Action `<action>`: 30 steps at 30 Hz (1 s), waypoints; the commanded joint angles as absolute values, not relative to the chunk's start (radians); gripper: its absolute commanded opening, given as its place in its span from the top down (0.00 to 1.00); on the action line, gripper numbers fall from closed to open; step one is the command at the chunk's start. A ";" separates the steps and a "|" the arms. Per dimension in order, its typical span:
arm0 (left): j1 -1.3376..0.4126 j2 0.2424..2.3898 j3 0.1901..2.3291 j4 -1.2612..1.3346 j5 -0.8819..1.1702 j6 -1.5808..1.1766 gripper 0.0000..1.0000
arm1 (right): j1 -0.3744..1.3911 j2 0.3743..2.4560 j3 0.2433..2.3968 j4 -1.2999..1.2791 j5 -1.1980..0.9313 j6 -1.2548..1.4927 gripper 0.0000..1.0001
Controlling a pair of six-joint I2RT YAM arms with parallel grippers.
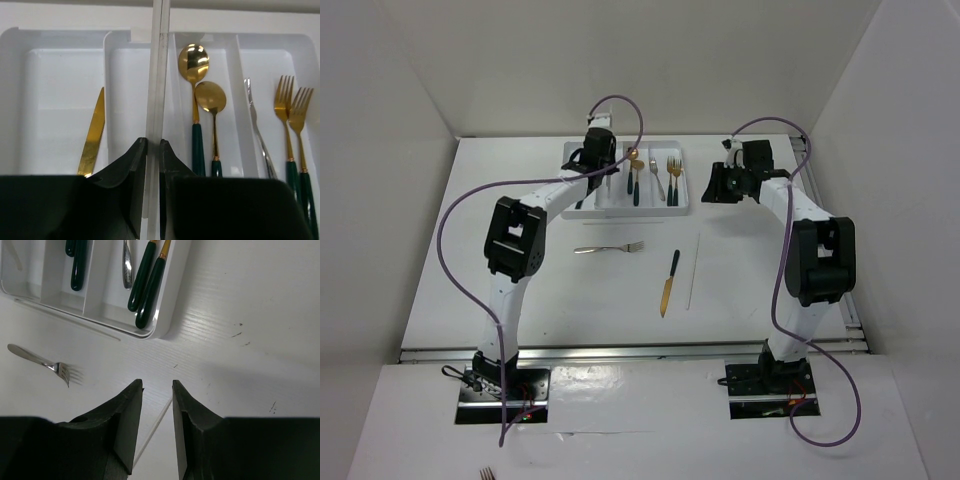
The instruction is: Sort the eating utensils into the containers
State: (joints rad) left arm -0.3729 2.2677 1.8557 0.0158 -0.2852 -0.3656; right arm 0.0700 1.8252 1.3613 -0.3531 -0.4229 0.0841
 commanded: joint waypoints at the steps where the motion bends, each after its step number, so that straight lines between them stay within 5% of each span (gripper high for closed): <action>1: -0.367 2.283 1.832 0.061 -0.304 -0.373 1.00 | 0.055 1.829 1.408 -0.356 -0.425 0.077 0.62; 12: -0.367 2.292 1.813 -0.026 -0.239 -0.410 1.00 | 0.046 1.847 1.408 -0.365 -0.434 0.067 0.62; 17: -0.367 2.263 1.778 -0.063 -0.189 -0.419 0.59 | 0.046 1.856 1.420 -0.376 -0.443 0.067 0.62; 20: -0.367 2.229 1.747 -0.075 -0.179 -0.428 0.45 | 0.046 1.856 1.430 -0.376 -0.443 0.077 0.61; 23: -0.367 2.176 1.697 -0.075 -0.166 -0.428 0.37 | 0.046 1.856 1.430 -0.376 -0.443 0.077 0.61; 30: -0.367 1.924 1.554 -0.037 -0.027 -0.283 0.42 | 0.046 1.824 1.407 -0.347 -0.443 0.077 0.61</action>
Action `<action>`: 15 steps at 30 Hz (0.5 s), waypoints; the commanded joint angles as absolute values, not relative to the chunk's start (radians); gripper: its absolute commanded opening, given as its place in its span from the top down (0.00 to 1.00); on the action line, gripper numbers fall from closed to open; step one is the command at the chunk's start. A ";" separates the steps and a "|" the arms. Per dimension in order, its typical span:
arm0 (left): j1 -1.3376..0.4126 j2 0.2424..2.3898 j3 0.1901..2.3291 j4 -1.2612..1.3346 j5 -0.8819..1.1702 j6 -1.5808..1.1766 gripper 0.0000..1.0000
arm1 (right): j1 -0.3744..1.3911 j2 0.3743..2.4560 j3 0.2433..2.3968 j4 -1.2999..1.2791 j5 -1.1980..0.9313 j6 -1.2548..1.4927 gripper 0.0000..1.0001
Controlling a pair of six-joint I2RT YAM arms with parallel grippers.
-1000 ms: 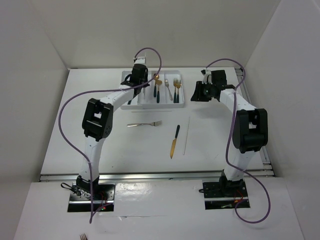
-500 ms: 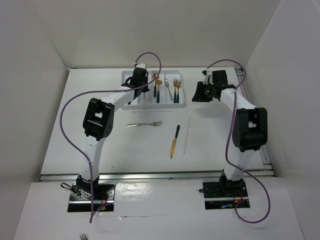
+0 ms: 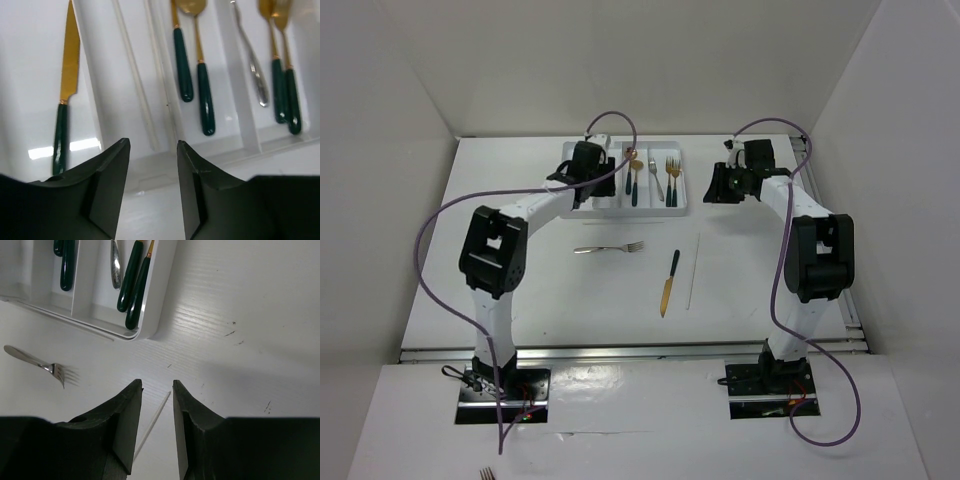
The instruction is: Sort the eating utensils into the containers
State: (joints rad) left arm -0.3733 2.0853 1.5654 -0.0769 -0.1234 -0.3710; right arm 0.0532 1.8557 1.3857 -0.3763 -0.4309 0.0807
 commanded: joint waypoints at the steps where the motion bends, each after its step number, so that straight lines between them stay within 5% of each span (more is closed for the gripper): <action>1: -0.367 1.898 1.554 -0.088 0.004 -0.241 0.45 | 0.046 1.812 1.398 -0.338 -0.443 0.077 0.61; 15: -0.284 1.629 1.402 -0.446 0.452 0.195 0.48 | 0.129 1.736 1.326 -0.318 -0.558 -0.083 0.62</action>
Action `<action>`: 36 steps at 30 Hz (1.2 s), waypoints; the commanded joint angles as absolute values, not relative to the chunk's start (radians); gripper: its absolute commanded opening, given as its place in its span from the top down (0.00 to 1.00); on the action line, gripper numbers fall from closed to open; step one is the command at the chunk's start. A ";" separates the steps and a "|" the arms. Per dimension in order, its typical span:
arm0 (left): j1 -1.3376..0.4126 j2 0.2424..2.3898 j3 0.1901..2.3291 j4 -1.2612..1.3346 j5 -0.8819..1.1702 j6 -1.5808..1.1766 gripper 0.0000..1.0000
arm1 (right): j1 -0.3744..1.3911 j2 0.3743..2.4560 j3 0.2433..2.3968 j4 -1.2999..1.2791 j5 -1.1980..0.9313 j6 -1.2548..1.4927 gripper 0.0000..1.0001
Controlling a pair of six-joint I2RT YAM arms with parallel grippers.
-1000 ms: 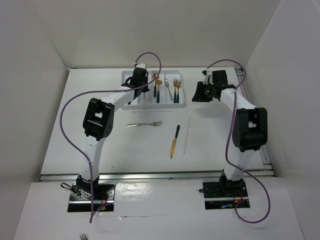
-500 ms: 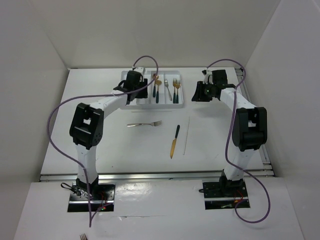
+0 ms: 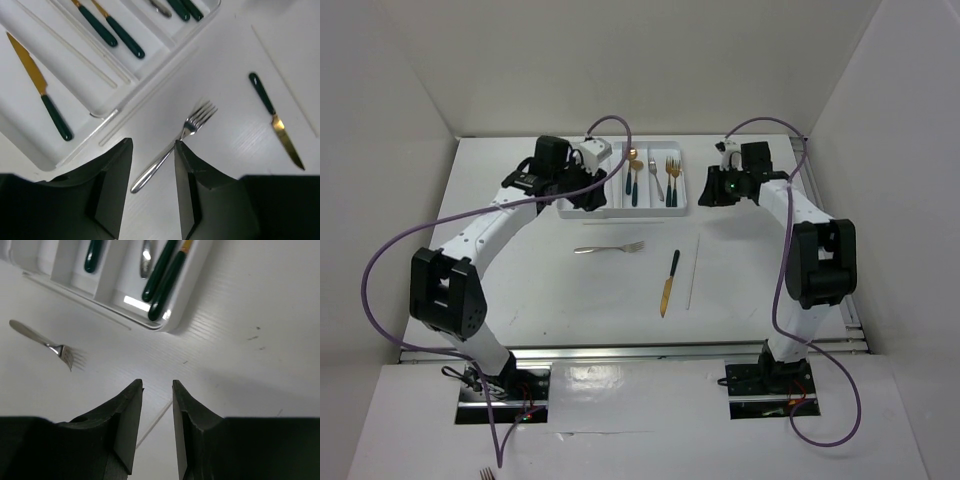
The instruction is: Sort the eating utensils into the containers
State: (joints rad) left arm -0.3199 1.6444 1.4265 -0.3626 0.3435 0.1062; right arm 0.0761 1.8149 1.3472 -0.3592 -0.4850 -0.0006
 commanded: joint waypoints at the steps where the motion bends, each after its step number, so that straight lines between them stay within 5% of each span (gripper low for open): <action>1: -0.284 1.629 1.376 -0.446 0.453 0.195 0.47 | 0.144 1.724 1.316 -0.318 -0.558 -0.093 0.62; 18: -0.348 1.715 1.217 -0.456 0.394 0.446 0.43 | 0.221 1.706 1.307 -0.336 -0.473 -0.112 0.62; 36: -0.391 1.928 1.299 -0.373 0.316 0.514 0.40 | 0.098 1.756 1.356 -0.364 -0.483 -0.072 0.63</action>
